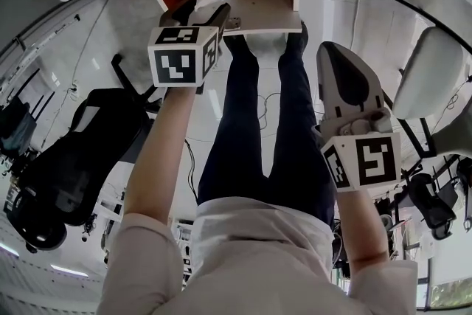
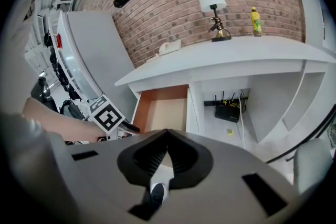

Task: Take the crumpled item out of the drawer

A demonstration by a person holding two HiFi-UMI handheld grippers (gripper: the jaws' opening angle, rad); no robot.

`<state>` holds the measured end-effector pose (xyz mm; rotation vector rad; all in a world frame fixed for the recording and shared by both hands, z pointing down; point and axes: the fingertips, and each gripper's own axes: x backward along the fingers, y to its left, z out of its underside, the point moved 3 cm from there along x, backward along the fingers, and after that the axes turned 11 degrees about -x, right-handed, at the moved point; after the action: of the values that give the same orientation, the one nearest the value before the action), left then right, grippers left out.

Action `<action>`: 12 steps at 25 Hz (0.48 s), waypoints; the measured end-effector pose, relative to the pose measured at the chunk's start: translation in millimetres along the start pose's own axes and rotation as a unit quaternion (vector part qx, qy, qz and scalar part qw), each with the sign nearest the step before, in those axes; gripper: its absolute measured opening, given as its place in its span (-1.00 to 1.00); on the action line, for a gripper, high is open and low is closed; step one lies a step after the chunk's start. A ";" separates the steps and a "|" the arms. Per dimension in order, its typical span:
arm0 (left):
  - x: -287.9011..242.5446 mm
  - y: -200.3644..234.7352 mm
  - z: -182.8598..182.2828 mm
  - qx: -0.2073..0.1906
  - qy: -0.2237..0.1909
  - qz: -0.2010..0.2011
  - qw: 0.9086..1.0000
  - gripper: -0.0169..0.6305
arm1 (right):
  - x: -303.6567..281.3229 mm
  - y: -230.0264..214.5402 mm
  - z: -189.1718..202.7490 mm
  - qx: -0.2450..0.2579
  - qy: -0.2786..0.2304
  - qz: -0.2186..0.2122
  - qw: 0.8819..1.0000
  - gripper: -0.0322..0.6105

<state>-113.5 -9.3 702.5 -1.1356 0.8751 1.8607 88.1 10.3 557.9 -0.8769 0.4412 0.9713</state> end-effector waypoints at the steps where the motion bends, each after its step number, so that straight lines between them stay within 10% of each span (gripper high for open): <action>1: -5.0 1.3 1.1 -0.001 0.010 0.003 1.000 -0.11 | -0.4 -1.7 -0.4 -0.001 0.001 -0.001 1.000 -0.87; 12: -44.8 14.5 9.6 0.004 0.075 0.014 0.997 -0.11 | -8.1 -4.0 -6.4 -0.004 0.006 -0.011 1.000 -0.87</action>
<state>-116.2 -19.5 749.4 -1.2774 0.9858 1.8103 87.6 -0.1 561.4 -0.8930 0.4367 0.9494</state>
